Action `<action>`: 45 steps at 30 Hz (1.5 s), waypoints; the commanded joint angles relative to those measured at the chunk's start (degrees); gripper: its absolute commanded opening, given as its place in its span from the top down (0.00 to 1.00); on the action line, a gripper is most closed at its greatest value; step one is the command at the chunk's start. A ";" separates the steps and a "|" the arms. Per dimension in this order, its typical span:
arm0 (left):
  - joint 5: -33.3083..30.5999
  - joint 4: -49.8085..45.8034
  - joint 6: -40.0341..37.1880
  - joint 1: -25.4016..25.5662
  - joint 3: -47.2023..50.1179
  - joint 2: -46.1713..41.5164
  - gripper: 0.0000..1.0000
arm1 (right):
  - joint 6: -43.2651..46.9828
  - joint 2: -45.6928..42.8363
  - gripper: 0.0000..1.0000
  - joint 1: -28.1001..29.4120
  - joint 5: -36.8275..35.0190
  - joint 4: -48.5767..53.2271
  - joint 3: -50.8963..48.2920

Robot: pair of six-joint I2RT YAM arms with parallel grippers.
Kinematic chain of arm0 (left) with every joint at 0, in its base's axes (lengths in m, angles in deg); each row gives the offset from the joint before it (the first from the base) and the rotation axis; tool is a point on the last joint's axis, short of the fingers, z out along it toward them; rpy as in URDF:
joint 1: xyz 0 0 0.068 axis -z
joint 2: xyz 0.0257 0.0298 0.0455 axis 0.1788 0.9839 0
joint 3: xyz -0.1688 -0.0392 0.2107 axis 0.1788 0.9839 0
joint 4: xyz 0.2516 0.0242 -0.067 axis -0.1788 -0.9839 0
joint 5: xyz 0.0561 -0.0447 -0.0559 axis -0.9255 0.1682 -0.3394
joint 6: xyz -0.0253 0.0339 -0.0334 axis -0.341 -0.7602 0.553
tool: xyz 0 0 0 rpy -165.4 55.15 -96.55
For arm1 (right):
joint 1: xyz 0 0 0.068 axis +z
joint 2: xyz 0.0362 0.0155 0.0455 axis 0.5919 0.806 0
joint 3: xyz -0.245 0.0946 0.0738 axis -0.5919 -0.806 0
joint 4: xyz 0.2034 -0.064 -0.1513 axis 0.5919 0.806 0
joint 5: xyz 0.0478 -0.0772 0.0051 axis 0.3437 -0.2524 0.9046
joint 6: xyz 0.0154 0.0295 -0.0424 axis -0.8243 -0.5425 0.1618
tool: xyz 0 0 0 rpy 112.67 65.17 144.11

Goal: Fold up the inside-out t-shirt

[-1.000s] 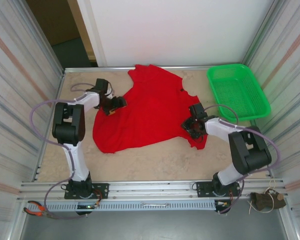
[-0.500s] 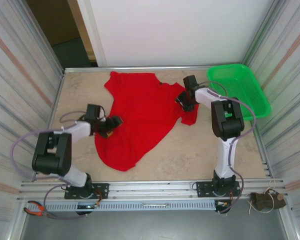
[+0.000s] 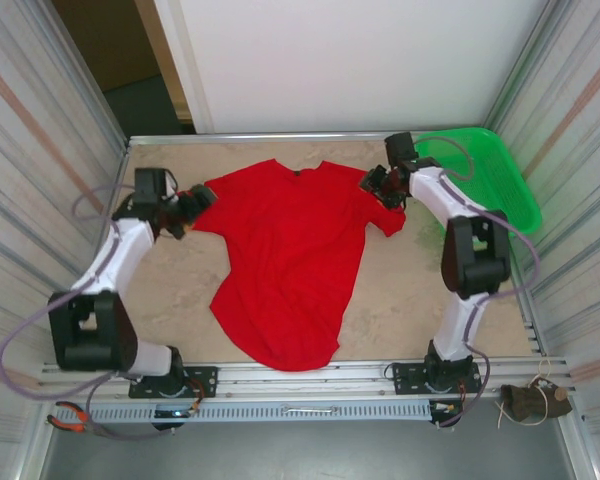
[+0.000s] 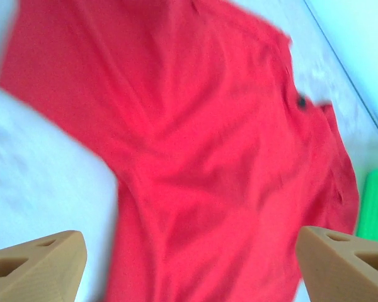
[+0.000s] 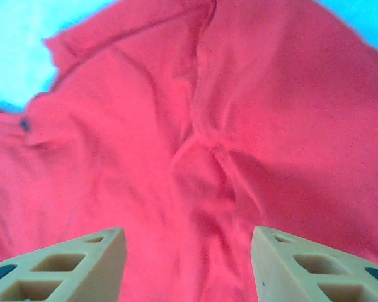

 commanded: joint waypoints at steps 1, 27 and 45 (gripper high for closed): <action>0.11 -7.37 -7.23 -2.03 -5.17 9.18 0.16 | 3.74 -9.85 0.43 0.87 -2.71 2.25 -7.60; -5.75 6.55 4.93 16.73 -2.16 21.23 0.19 | -4.80 0.63 0.72 14.04 -5.36 -6.47 -18.46; -4.00 -0.38 -6.31 8.79 -7.42 10.79 0.16 | 2.73 -8.31 0.50 12.24 -6.72 -0.22 -11.47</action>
